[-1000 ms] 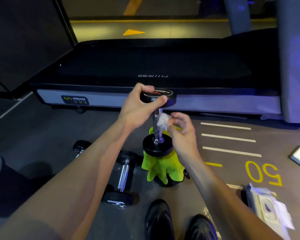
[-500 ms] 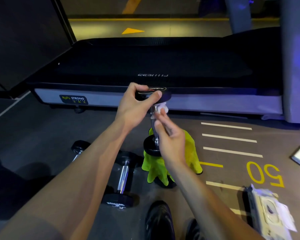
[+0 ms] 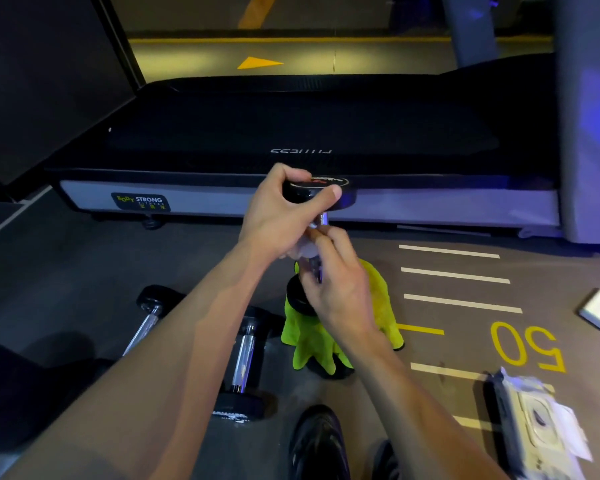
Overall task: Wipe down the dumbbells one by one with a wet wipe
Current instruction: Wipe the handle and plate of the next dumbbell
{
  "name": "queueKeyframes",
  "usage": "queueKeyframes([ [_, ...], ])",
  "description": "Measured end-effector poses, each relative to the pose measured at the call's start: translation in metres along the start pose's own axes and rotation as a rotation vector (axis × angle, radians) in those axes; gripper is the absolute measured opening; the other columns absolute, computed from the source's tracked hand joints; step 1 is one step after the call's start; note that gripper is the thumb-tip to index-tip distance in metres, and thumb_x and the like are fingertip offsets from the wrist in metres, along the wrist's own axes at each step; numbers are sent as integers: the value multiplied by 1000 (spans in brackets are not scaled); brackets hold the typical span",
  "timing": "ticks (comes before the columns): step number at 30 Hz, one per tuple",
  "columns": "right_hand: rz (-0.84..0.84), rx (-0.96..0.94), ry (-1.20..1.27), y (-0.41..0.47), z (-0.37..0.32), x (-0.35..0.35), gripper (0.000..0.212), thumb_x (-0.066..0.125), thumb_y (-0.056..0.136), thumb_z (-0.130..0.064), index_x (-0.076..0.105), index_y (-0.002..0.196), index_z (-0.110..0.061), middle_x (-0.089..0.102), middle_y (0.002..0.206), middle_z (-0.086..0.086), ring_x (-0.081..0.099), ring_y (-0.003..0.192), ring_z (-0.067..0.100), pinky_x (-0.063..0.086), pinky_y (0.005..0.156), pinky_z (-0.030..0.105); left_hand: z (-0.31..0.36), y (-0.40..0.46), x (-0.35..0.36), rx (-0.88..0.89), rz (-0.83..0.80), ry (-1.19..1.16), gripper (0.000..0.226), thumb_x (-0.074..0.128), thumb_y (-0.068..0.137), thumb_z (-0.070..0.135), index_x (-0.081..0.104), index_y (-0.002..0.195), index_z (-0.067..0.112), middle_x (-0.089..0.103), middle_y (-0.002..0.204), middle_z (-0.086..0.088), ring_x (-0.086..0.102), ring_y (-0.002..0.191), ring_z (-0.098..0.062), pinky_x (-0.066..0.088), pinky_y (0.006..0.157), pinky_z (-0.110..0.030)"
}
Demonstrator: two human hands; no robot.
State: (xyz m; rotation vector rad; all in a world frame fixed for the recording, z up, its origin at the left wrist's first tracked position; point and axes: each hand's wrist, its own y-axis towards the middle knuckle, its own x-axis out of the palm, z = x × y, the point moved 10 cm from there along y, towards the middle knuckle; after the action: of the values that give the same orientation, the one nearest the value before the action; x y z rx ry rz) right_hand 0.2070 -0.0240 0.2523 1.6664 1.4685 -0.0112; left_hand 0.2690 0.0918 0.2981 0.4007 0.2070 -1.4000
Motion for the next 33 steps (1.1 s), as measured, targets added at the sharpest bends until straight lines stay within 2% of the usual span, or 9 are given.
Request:
queueKeyframes([
  [3, 172, 164, 95, 1, 26, -21, 21, 71, 85, -5, 68, 106, -11, 67, 107, 0, 63, 90, 11, 50, 80, 21, -5, 1, -5, -24, 17, -13, 44, 83, 81, 49, 64, 112, 26, 66, 111, 17, 60, 100, 5, 43, 74, -10],
  [6, 358, 698, 417, -8, 94, -37, 13, 63, 94, -15, 70, 86, -21, 67, 80, -5, 61, 71, 11, 51, 71, 33, -8, 3, -6, -32, 26, -34, 43, 85, 79, 49, 65, 110, 26, 68, 110, 16, 63, 98, 4, 43, 75, -8],
  [9, 255, 968, 643, -12, 111, -21, 26, 54, 95, -15, 66, 73, -19, 55, 73, 4, 44, 67, 17, 34, 61, 31, -10, 5, -6, -39, 17, -42, 43, 85, 80, 48, 65, 110, 25, 68, 110, 15, 62, 95, 5, 41, 68, -1],
  [12, 2, 1072, 914, -10, 96, 3, 22, 53, 100, -27, 69, 93, -14, 72, 95, 8, 61, 78, 24, 47, 67, 33, -9, 8, -3, -39, 18, -50, 42, 84, 81, 47, 65, 111, 24, 68, 109, 14, 62, 93, 4, 41, 66, -1],
  [16, -244, 906, 851, 3, 86, 6, 30, 70, 95, -28, 71, 116, -7, 79, 104, 10, 73, 83, 17, 56, 71, 32, -9, 11, -2, -28, 12, -39, 44, 84, 80, 49, 64, 110, 25, 69, 110, 12, 64, 95, 1, 44, 69, -6],
  [19, -197, 749, 567, 16, 93, -13, 19, 69, 94, -23, 74, 99, -6, 78, 86, 8, 68, 70, 16, 49, 64, 29, -10, 14, -1, -33, 5, -28, 45, 84, 80, 50, 64, 112, 24, 68, 110, 11, 64, 87, 8, 44, 67, -6],
  [24, -308, 672, 197, 30, 85, -35, 53, 50, 101, -47, 49, 64, -10, 41, 59, -4, 37, 57, 16, 28, 57, 33, -10, 17, 4, -42, 2, -10, 45, 83, 82, 47, 64, 113, 20, 68, 107, 11, 58, 68, 21, 41, 58, -1],
  [31, -108, 834, 624, 24, 96, -47, 30, 49, 104, -27, 68, 83, -16, 67, 60, -14, 61, 57, 4, 45, 55, 20, -3, 16, 5, -60, 7, 35, 46, 83, 80, 53, 64, 111, 25, 67, 108, 12, 63, 93, -1, 43, 68, -10],
  [33, -38, 885, 751, 20, 97, -47, 24, 50, 104, -25, 70, 94, -17, 75, 74, -6, 69, 71, 14, 53, 64, 28, -1, 15, 3, -64, 13, 38, 46, 83, 79, 54, 64, 110, 26, 67, 113, 10, 62, 99, -4, 44, 74, -17],
])
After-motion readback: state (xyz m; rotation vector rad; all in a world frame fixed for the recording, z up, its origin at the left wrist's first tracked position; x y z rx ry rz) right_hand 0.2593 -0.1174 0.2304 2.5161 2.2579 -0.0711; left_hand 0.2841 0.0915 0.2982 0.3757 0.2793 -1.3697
